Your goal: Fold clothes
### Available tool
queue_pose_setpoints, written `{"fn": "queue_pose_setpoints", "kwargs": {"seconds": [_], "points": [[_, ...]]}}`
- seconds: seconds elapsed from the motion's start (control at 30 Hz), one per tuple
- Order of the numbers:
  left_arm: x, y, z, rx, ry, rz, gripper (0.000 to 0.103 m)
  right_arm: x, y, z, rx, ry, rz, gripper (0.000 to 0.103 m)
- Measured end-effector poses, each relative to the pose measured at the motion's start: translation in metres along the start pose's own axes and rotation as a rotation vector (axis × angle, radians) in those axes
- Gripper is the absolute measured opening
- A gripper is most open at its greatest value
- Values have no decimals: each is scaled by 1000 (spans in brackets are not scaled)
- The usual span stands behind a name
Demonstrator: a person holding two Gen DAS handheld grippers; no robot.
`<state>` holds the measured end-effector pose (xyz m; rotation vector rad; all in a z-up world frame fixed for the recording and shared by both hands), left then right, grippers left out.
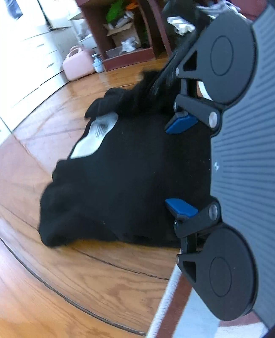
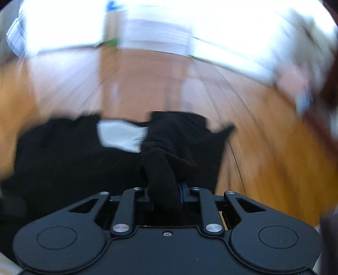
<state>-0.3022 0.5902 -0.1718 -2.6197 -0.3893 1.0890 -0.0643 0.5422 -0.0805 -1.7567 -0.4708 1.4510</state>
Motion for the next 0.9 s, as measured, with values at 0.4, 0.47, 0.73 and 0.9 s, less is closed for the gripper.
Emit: {"fn": "queue_pose_setpoints", "kwargs": {"seconds": [0.4,0.47,0.73,0.9], "points": [[9,-4,16,-60,4,44,70,12,19,-121,776,-172,147,68],[9,-5,16,-63,7,45,70,15,18,-120,773,-167,156,68],[8,4,-17,141,-12,80,58,8,1,-83,445,-126,30,20],[-5,5,0,69,-40,121,55,-47,-44,-13,166,-396,-121,20]]}}
Point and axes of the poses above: each gripper's, at about its wrist camera, not at the fingertips, and x roughly the way its jaws point, z to its left, y to its underside, the point moved 4 cm from there along x, roughly the way its jaws point, and after that the axes turned 5 degrees about -z, right-handed, at the moved point
